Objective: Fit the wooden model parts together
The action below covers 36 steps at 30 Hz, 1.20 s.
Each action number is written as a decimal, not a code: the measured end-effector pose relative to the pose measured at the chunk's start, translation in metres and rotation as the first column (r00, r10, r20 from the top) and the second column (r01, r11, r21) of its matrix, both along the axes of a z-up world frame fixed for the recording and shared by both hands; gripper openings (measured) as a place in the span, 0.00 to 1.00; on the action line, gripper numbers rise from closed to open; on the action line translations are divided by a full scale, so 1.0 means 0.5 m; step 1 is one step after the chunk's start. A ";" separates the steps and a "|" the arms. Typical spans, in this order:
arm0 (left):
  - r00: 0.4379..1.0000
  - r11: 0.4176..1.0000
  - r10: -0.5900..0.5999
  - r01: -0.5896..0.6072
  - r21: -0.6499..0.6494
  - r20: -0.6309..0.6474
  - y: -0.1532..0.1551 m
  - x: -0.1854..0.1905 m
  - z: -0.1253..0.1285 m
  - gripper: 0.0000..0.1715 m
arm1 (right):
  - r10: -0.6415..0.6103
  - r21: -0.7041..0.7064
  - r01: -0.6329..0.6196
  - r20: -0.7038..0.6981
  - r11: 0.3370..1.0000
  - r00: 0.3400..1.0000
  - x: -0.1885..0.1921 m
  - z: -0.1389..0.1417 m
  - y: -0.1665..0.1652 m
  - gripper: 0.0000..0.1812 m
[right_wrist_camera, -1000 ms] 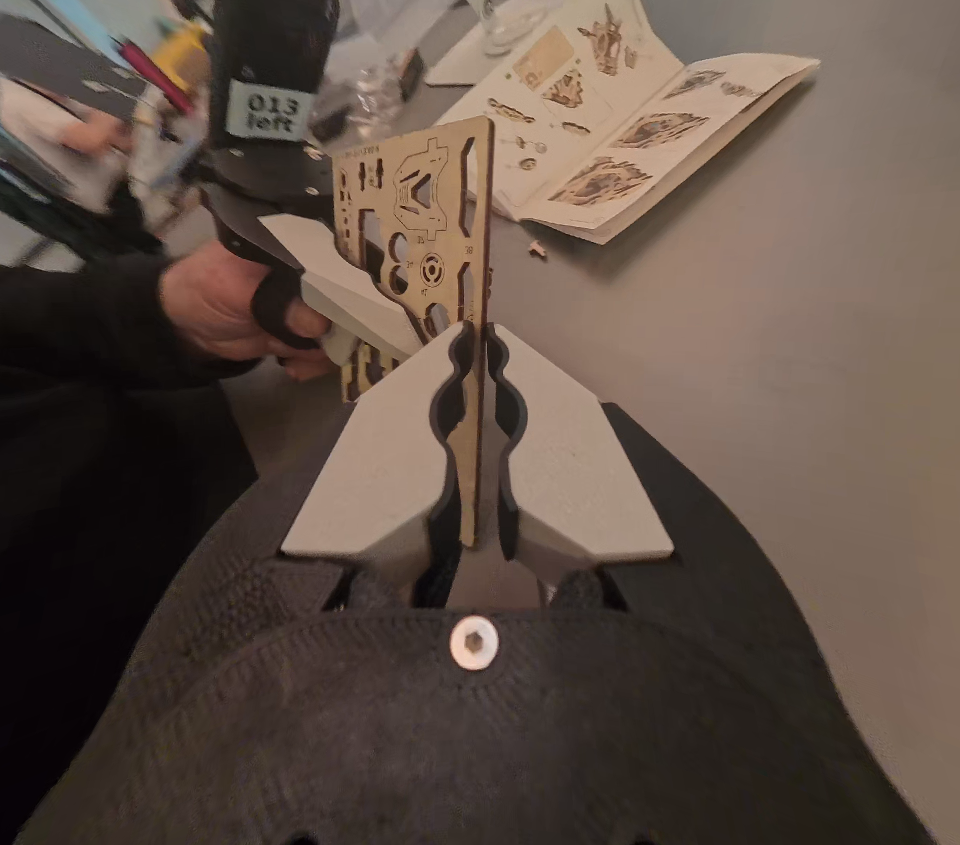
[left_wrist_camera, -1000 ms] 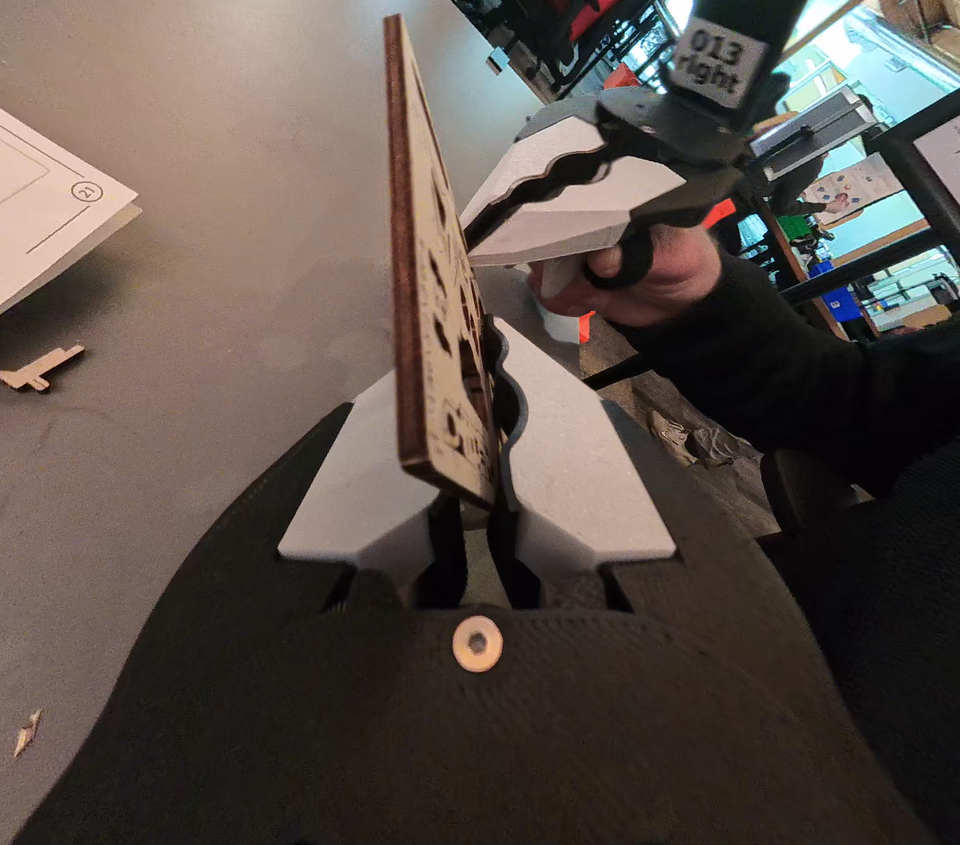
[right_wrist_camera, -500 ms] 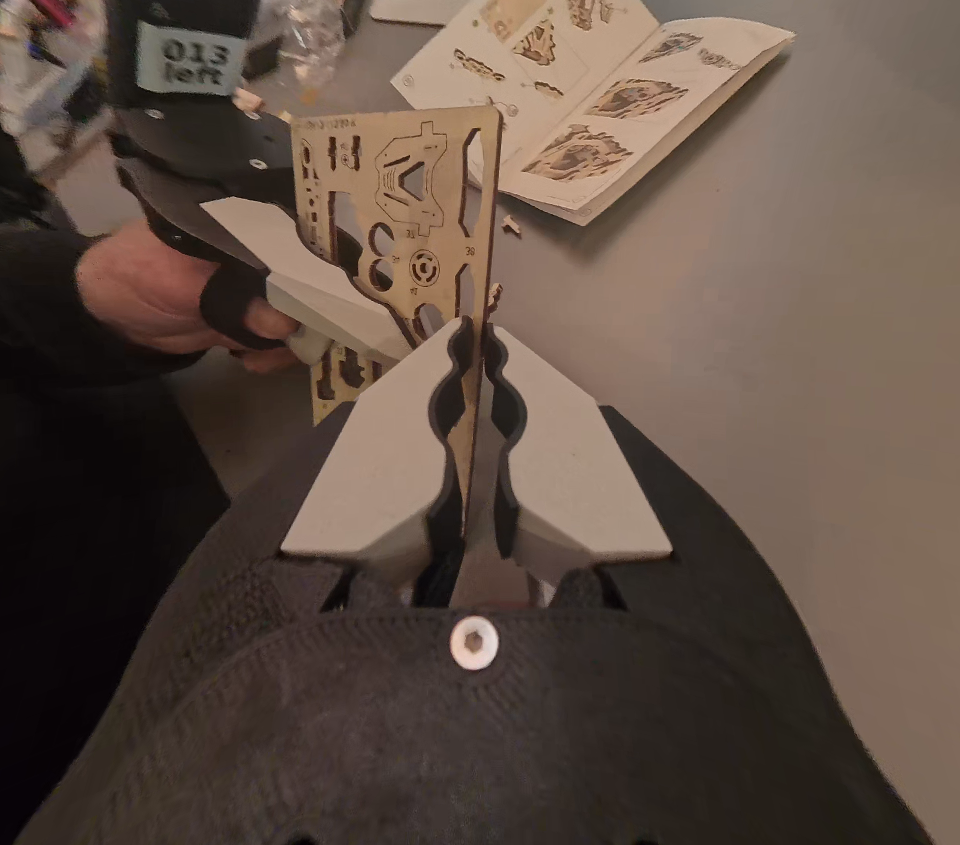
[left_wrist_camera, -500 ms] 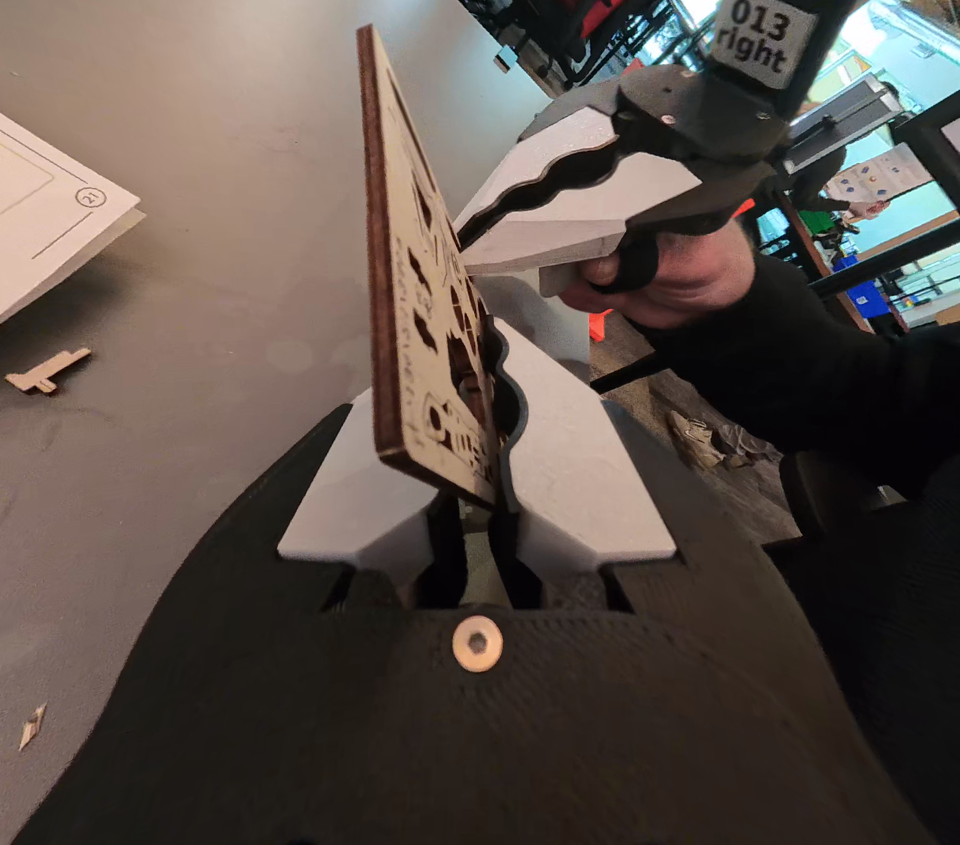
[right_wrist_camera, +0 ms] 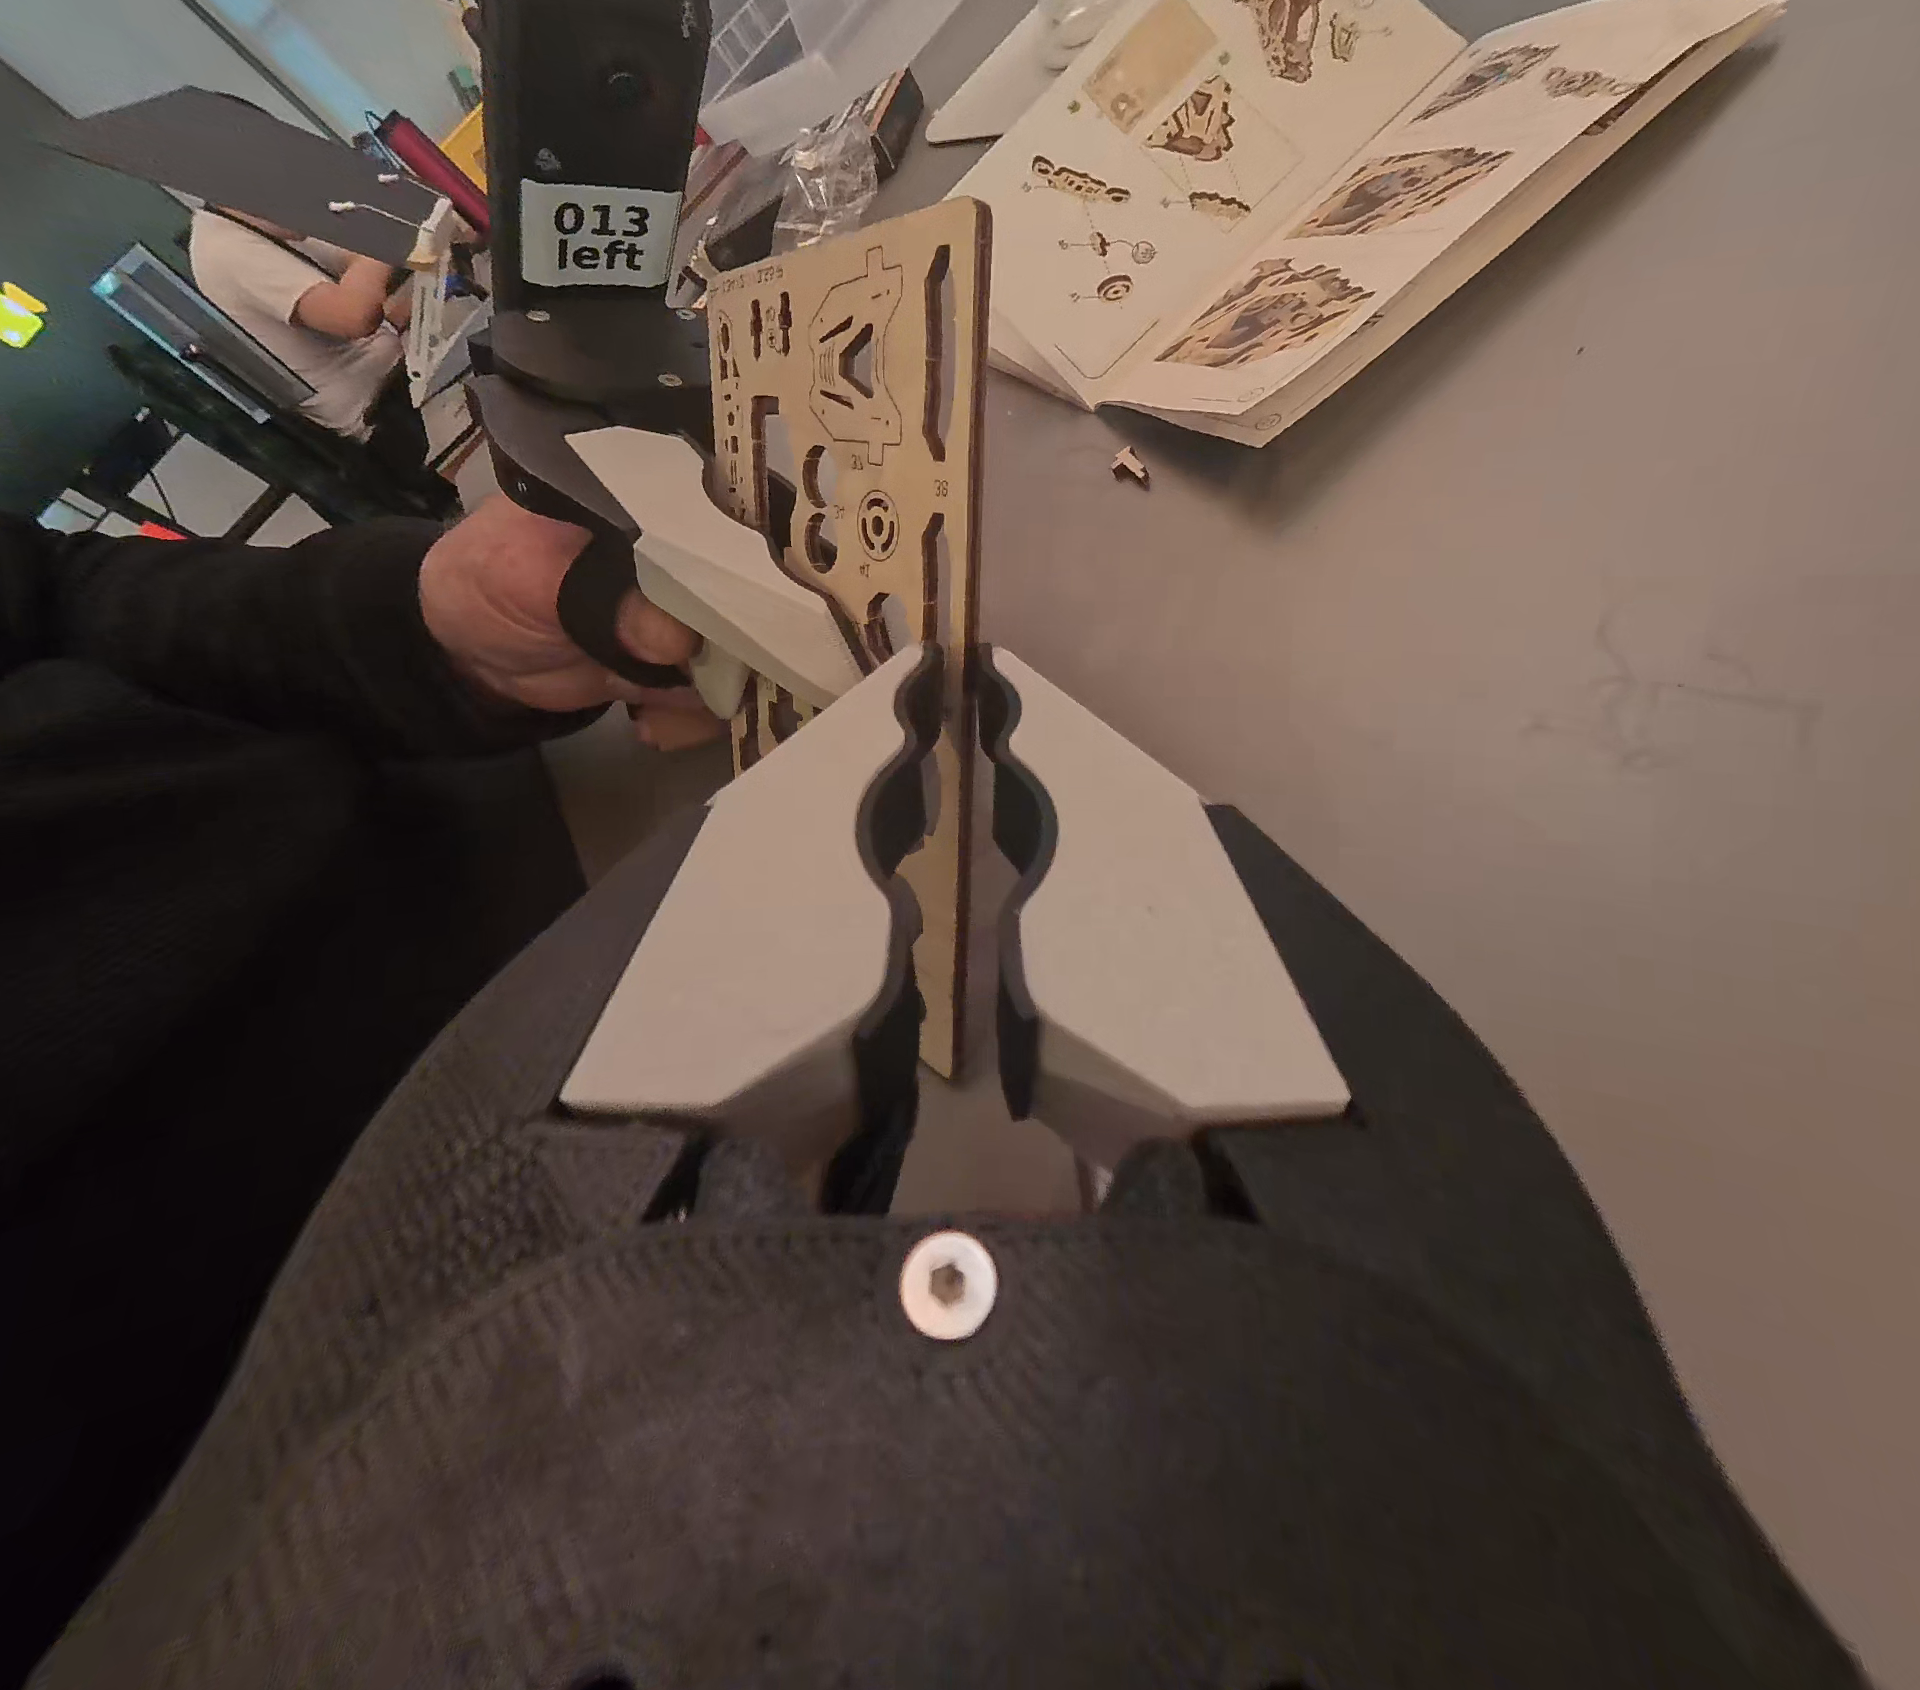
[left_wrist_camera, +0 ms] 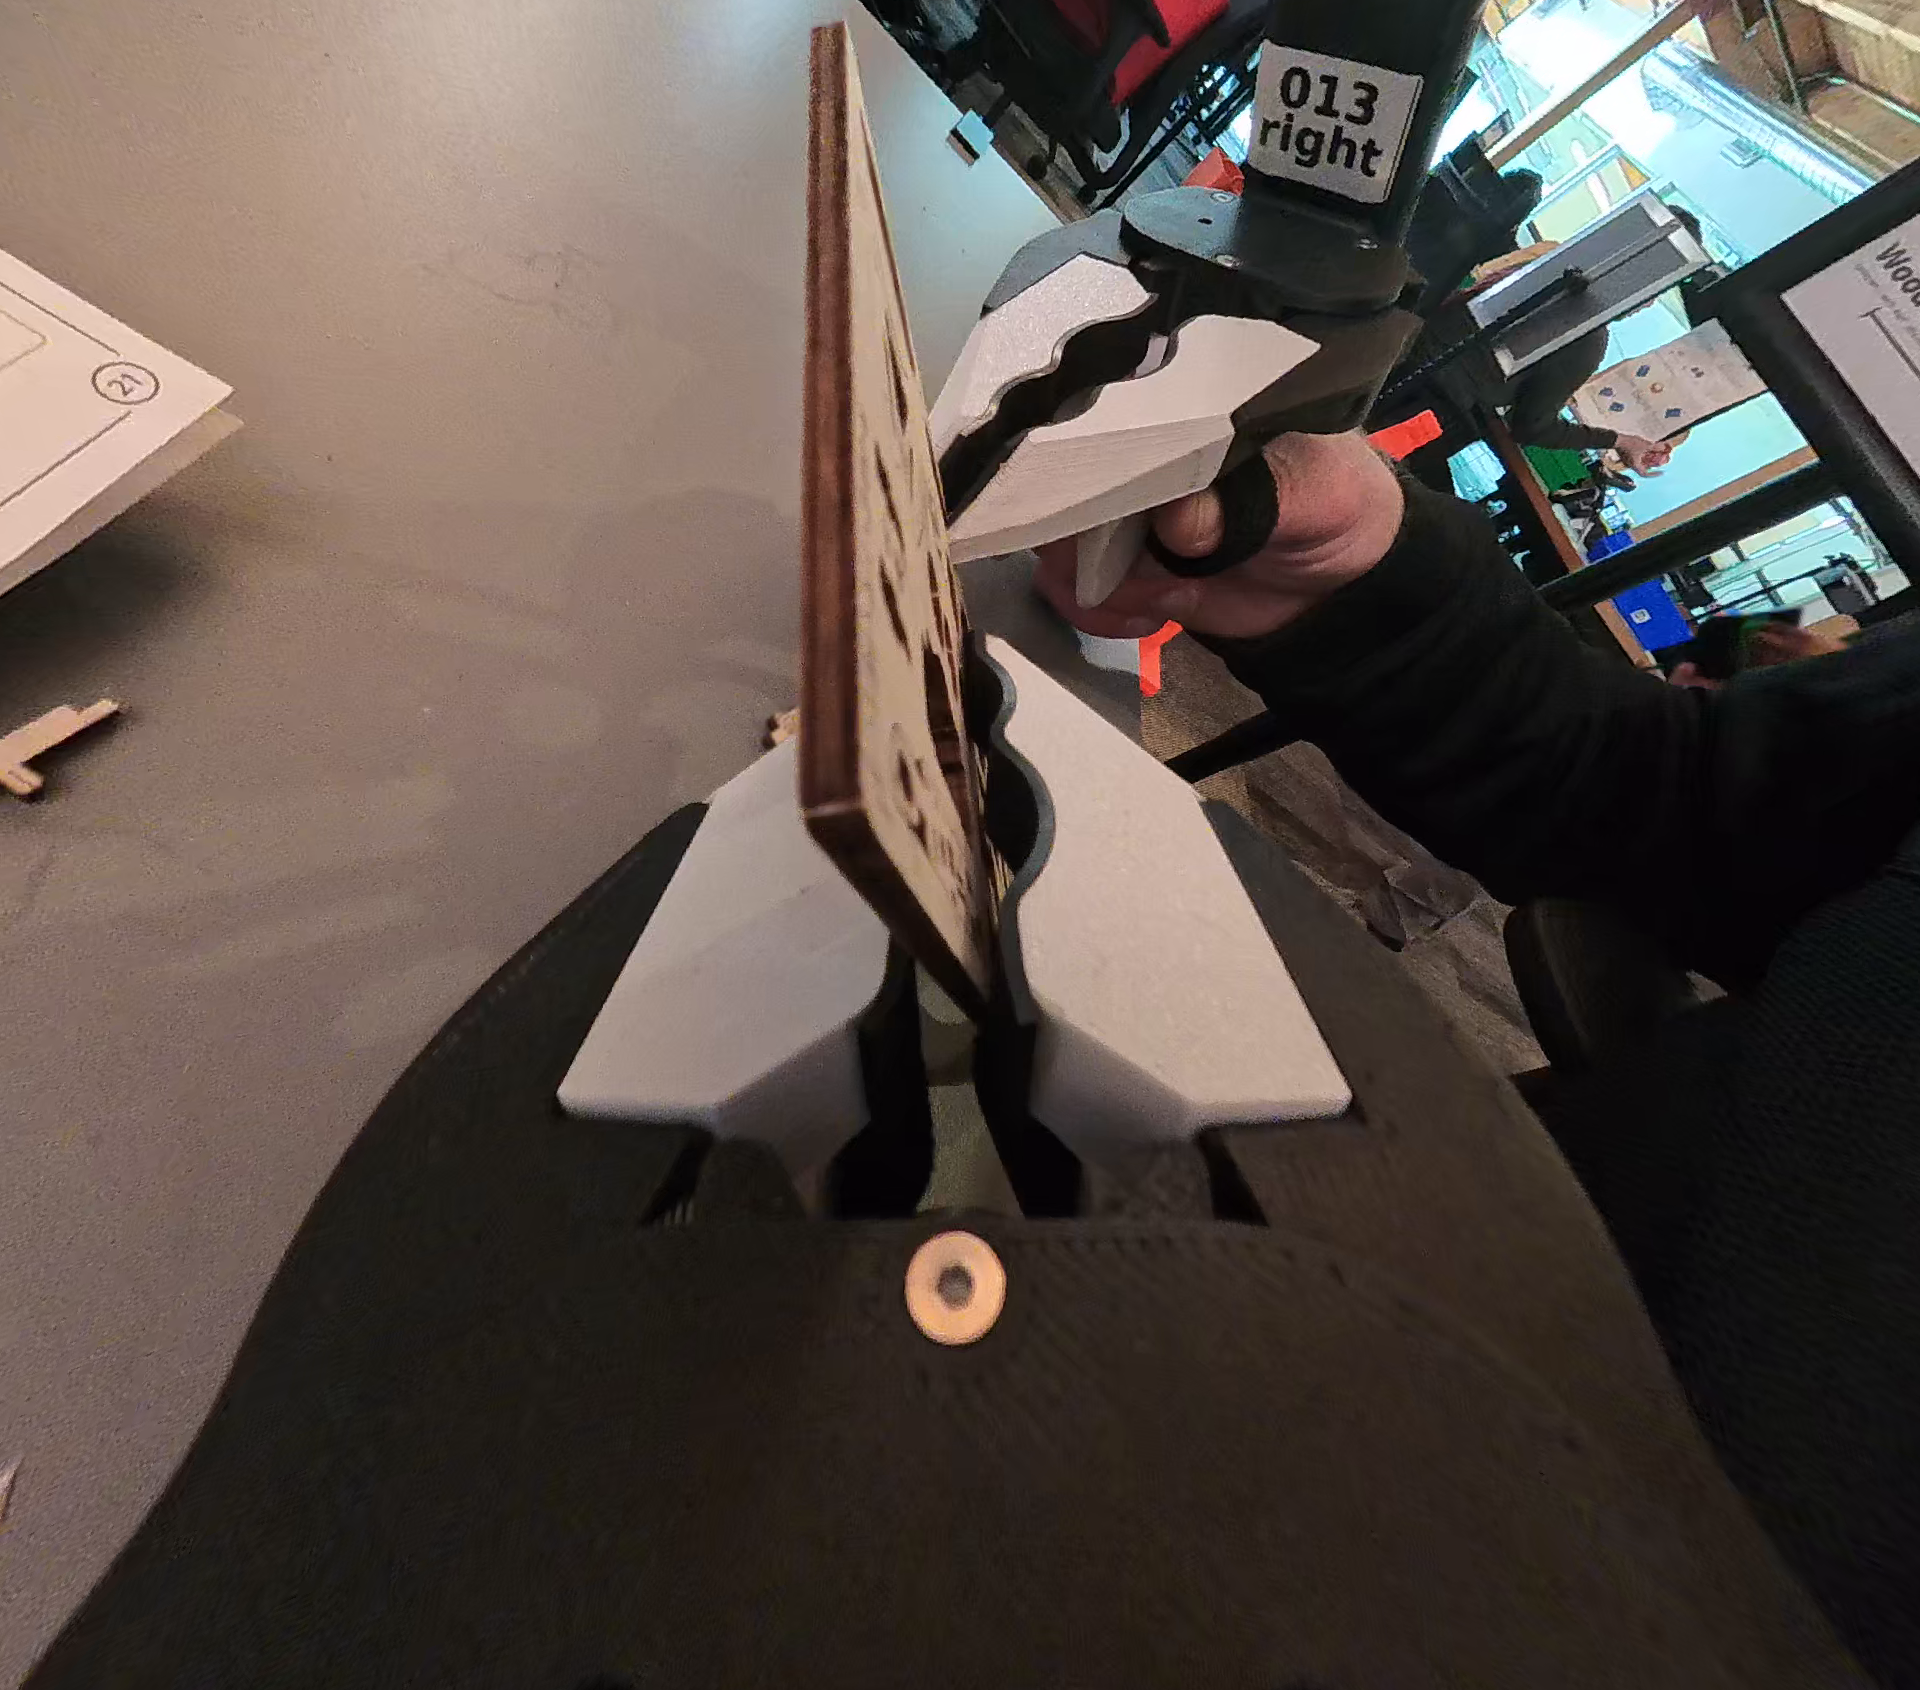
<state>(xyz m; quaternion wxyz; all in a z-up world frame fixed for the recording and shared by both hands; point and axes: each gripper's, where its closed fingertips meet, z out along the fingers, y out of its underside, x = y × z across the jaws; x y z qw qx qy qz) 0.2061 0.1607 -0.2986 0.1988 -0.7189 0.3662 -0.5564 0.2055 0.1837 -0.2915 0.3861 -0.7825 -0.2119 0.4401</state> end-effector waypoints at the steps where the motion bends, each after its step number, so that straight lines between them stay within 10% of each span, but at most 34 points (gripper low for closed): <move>1: 1.000 1.000 0.001 -0.001 0.005 -0.001 0.000 0.001 0.000 0.01 | 0.001 -0.001 -0.001 -0.001 1.000 1.000 0.001 0.001 0.000 0.02; 17: 0.995 0.994 -0.093 0.094 -0.045 0.042 -0.023 -0.005 0.019 0.01 | 0.175 -0.010 -0.177 -0.067 0.984 0.982 -0.055 0.043 -0.005 0.14; 36: 0.995 0.994 -0.092 0.093 -0.057 0.028 -0.024 -0.001 0.008 0.00 | 0.103 -0.059 -0.115 -0.176 0.992 0.979 -0.039 0.038 0.004 0.05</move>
